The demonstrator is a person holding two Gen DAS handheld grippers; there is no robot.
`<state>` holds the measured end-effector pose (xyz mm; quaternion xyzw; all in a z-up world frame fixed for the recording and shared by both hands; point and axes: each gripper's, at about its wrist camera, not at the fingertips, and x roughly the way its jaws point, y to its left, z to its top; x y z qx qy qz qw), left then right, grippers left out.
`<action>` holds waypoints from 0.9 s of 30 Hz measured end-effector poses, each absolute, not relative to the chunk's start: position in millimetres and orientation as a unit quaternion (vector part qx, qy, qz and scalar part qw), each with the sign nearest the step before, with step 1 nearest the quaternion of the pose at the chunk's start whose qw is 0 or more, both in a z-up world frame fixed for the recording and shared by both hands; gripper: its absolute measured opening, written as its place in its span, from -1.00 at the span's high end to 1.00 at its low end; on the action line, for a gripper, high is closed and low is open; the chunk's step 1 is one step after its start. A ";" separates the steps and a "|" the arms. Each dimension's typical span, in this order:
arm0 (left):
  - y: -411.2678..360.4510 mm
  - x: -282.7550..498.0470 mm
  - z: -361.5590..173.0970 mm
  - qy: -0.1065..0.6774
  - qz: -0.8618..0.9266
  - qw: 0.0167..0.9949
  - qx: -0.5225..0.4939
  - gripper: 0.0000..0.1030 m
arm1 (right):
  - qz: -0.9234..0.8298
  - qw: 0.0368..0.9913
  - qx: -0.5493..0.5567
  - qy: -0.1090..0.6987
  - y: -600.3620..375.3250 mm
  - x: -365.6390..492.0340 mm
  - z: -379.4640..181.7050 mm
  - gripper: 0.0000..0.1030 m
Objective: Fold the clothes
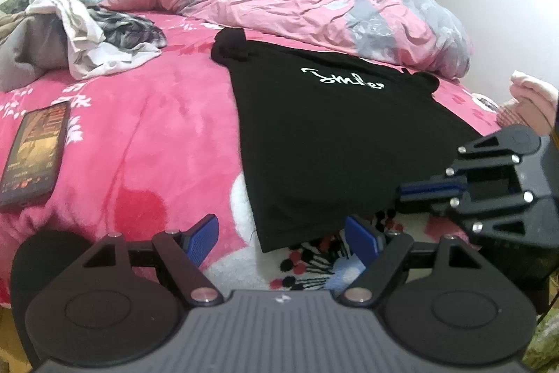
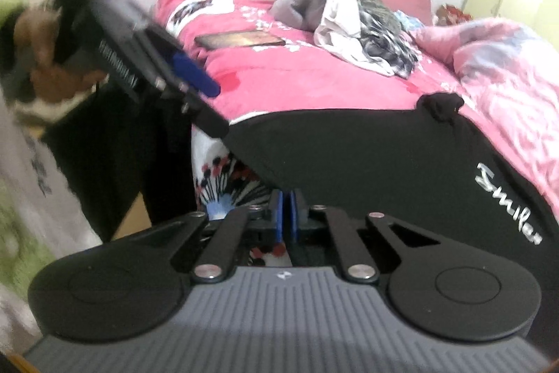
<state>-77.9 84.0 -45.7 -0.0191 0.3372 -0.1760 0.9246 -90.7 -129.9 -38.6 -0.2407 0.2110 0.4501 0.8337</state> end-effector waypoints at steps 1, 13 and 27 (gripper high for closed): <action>83.0 -77.9 -45.6 0.336 -0.177 0.925 -0.016 -0.56 | 0.452 0.836 -0.224 0.216 -132.2 -87.9 -36.7 0.94; 48.3 -79.3 -53.5 0.318 -0.182 0.925 0.100 -0.48 | 0.473 0.814 -0.050 0.335 -151.2 -47.1 -41.9 0.89; 57.1 -63.4 -53.5 0.317 -0.200 0.924 0.081 0.59 | 0.464 0.797 0.047 0.384 -158.7 -26.2 -52.3 0.86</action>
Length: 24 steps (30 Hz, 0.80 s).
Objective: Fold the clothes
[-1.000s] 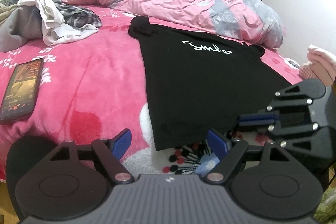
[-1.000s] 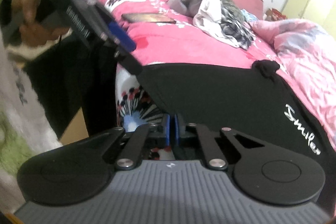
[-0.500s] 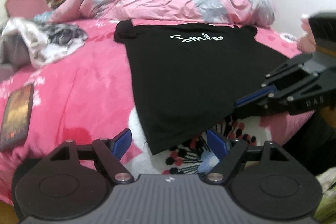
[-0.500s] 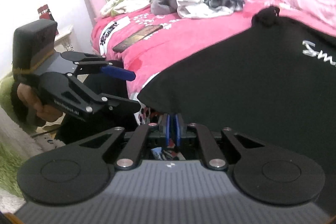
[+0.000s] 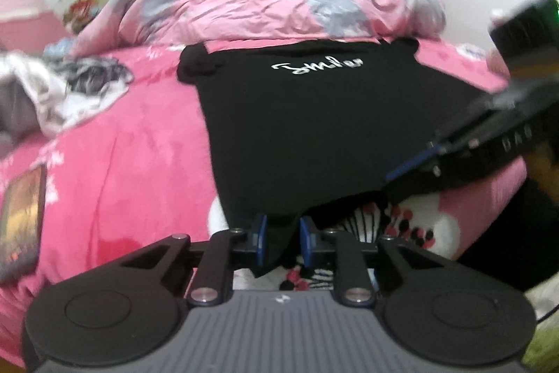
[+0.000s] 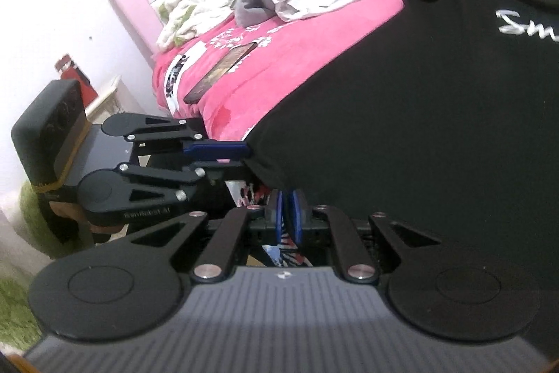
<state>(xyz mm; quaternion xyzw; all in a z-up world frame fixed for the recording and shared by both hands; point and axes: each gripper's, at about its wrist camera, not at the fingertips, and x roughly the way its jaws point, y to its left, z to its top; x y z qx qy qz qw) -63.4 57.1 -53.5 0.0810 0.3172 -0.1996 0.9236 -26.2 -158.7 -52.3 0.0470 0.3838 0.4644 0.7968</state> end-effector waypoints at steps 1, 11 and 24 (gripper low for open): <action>60.8 -61.1 -53.2 0.319 -0.199 0.924 0.072 0.59 | 0.463 0.797 0.051 0.386 -159.2 -24.9 -52.8 0.86; 61.3 -57.1 -57.8 0.321 -0.195 0.923 0.085 0.58 | 0.458 0.804 0.052 0.376 -149.5 -19.7 -50.2 0.69; 61.5 -61.5 -58.6 0.312 -0.191 0.926 0.096 0.54 | 0.476 0.813 -0.067 0.329 -102.0 -36.6 -46.5 0.52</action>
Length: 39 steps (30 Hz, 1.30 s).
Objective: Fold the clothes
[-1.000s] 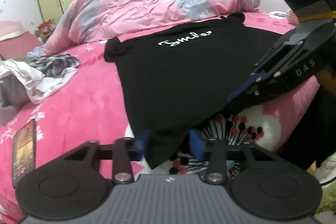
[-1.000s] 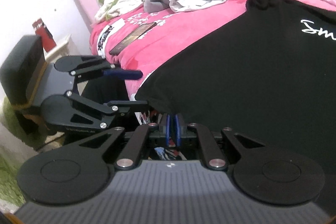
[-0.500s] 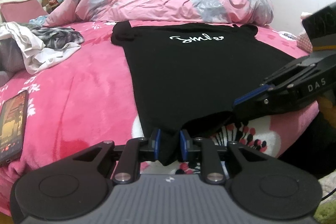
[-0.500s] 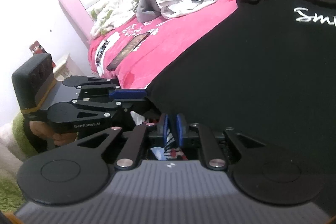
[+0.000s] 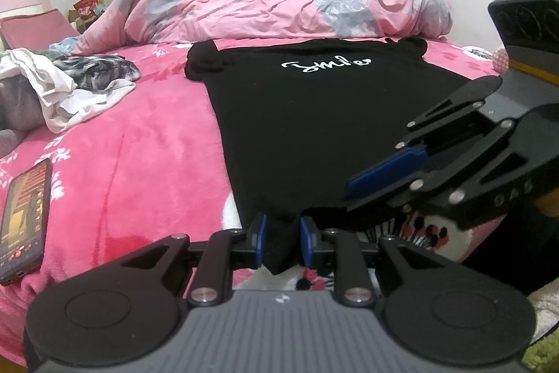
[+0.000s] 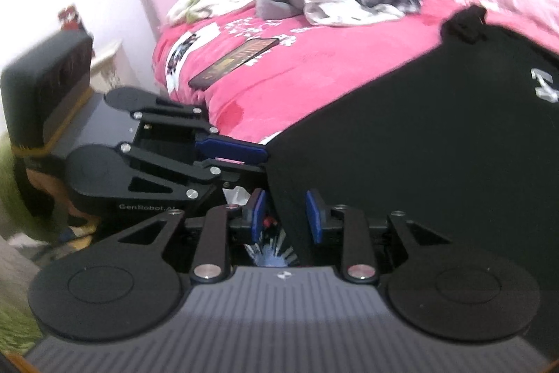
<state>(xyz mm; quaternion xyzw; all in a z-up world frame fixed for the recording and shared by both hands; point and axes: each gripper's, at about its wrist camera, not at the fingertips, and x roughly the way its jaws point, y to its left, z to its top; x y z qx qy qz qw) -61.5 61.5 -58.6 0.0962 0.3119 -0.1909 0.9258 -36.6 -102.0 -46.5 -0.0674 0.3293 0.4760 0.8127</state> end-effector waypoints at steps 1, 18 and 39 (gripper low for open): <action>61.6 -61.2 -58.7 0.311 -0.190 0.926 0.096 0.54 | 0.472 0.815 -0.078 0.327 -98.7 -37.3 -46.8 0.55; 64.0 -63.5 -61.6 0.311 -0.164 0.929 0.118 0.39 | 0.466 0.832 -0.177 0.242 -83.7 -59.8 -35.4 0.95; 67.1 -66.7 -52.4 0.270 -0.151 0.945 0.109 0.86 | 0.451 0.837 -0.217 0.219 -77.9 -73.3 -33.0 0.93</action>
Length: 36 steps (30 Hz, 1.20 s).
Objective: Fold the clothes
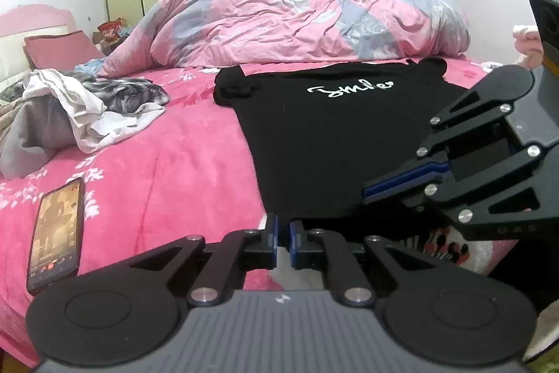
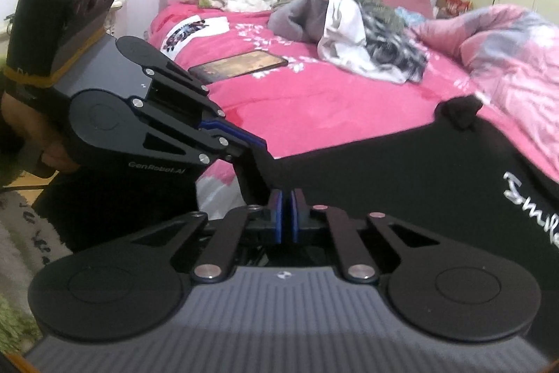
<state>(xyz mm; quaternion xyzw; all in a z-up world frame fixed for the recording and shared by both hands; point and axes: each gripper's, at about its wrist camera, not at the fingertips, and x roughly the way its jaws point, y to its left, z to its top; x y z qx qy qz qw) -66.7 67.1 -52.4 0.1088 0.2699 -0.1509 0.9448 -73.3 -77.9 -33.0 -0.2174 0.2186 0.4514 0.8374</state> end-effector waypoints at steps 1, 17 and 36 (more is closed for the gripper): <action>66.2 -66.1 -53.9 0.271 -0.150 0.944 0.115 0.86 | 0.449 0.838 -0.223 0.215 -76.9 -73.5 -33.3 0.93; 90.9 -66.2 -46.8 0.297 -0.180 0.937 0.036 0.10 | 0.433 0.838 -0.253 0.216 -67.3 -68.2 -60.9 0.92; 69.4 -51.2 -62.5 0.326 -0.154 0.928 0.095 0.12 | 0.329 0.898 -0.056 0.288 -210.9 -34.7 -23.0 0.45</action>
